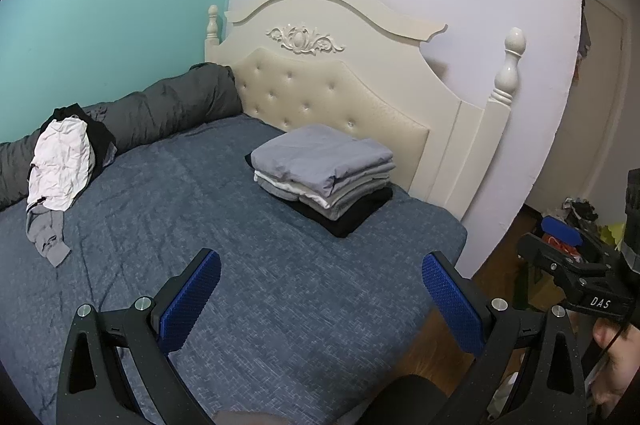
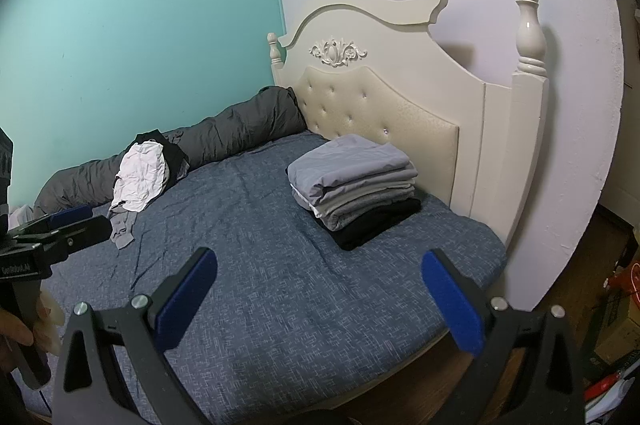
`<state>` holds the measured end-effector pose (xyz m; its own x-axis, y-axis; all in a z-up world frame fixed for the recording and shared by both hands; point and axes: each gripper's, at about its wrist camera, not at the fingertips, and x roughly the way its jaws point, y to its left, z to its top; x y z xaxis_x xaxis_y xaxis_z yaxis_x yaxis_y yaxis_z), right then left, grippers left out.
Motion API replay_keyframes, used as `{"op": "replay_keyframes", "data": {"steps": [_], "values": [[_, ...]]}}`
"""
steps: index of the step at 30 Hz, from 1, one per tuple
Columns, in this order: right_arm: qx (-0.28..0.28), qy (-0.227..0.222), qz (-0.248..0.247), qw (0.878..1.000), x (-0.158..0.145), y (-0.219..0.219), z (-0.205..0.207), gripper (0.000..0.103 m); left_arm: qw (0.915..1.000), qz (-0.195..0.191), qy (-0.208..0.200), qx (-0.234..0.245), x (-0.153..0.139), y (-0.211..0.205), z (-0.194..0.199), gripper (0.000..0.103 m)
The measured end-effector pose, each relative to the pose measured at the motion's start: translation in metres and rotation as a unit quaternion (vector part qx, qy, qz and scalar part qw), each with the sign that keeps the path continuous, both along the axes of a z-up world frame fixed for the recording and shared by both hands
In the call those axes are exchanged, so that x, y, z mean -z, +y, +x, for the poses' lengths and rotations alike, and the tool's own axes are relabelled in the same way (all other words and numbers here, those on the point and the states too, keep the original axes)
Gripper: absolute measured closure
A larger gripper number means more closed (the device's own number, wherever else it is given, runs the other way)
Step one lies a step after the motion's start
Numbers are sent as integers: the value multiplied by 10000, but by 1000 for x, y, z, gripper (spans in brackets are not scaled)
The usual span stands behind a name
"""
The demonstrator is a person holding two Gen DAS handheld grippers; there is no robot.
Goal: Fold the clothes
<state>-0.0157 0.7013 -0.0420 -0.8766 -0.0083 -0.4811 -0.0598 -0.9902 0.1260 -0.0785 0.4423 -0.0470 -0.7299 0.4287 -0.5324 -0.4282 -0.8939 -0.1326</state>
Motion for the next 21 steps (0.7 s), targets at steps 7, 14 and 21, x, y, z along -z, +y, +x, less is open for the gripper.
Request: {"op": "replay_keyframes", "data": {"steps": [7,14,21], "values": [[-8,-18,-4,10000,1,0,0,0,10000,-44,14,-75,2,2,0,0],[4,-18,-21,10000,1,0,1,0,9999,-54,37,-78,2,4,1,0],[4,-7,-34,10000,0,1,2,0,10000,-50,56,-50,3,4,2,1]]}}
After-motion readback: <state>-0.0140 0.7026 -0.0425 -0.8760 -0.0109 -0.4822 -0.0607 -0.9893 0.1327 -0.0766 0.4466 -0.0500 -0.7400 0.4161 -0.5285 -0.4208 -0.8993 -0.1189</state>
